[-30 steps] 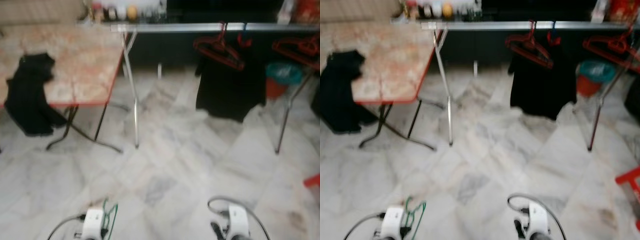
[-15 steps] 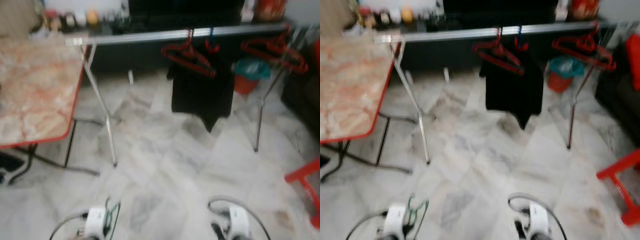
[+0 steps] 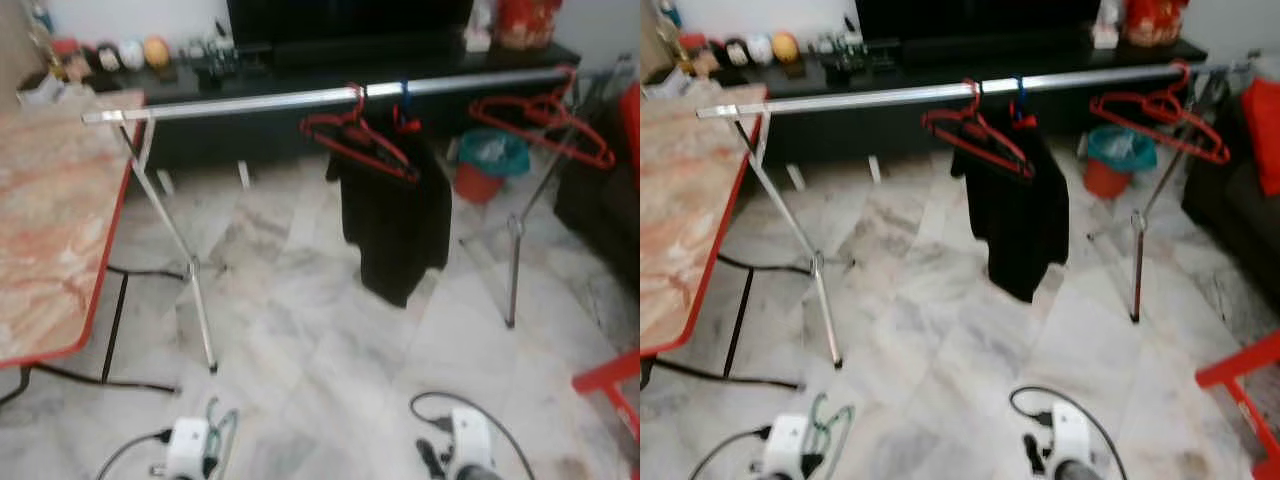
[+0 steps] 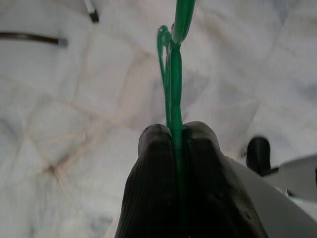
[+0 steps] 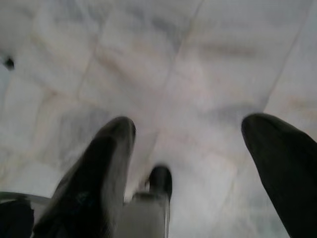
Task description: Hang hanger
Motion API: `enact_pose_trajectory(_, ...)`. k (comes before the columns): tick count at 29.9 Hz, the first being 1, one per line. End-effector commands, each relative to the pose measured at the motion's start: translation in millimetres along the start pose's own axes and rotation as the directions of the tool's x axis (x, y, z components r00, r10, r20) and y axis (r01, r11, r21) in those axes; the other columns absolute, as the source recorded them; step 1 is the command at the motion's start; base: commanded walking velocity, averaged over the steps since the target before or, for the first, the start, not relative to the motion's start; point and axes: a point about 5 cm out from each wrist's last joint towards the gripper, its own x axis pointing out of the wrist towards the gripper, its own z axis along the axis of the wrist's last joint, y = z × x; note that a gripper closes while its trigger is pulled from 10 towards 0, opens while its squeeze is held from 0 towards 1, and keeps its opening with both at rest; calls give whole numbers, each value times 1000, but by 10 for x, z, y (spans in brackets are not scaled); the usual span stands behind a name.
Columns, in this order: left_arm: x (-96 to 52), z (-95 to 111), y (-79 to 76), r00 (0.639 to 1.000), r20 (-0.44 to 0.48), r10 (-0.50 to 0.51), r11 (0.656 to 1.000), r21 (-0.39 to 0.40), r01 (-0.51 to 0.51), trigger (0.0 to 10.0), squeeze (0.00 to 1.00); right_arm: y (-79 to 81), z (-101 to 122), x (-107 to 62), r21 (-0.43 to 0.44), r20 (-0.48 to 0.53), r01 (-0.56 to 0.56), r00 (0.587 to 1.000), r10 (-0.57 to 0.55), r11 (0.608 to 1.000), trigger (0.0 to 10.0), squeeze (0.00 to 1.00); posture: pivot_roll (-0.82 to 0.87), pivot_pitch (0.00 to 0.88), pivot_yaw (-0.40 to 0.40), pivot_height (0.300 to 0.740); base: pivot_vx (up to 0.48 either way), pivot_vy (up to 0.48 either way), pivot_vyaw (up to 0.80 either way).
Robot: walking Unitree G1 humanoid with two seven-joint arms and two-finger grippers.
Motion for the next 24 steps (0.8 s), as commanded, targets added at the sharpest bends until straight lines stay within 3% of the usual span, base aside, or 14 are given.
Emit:
enact_pose_trajectory(1, -31, -55, 112, 999, -19, 29, 1000, 11, -29, 10000, 0, 101, -19, 11, -1, -7, -25, 1000, 25, 1000, 10000, 0, 60, 69, -5, 740, 375, 0, 0)
enact_pose_trajectory(7, -30, -49, 112, 999, -16, 28, 1000, 14, -28, 10000, 0, 102, -20, 10, -12, -5, -28, 1000, 28, 1000, 10000, 0, 59, 54, -6, 740, 375, 0, 0)
enact_pose_trajectory(17, -17, -12, 92, 1000, -7, 21, 1000, 19, -21, 10000, 0, 104, -27, 8, -39, -10, -36, 999, 35, 999, 10000, 0, 59, 44, -7, 740, 376, 0, 708)
enact_pose_trajectory(24, -17, -9, 95, 1000, -5, 19, 1000, 22, -19, 10000, 0, 114, -41, 7, -10, -11, -35, 999, 35, 999, 10000, 0, 60, 44, -5, 740, 378, 0, 0)
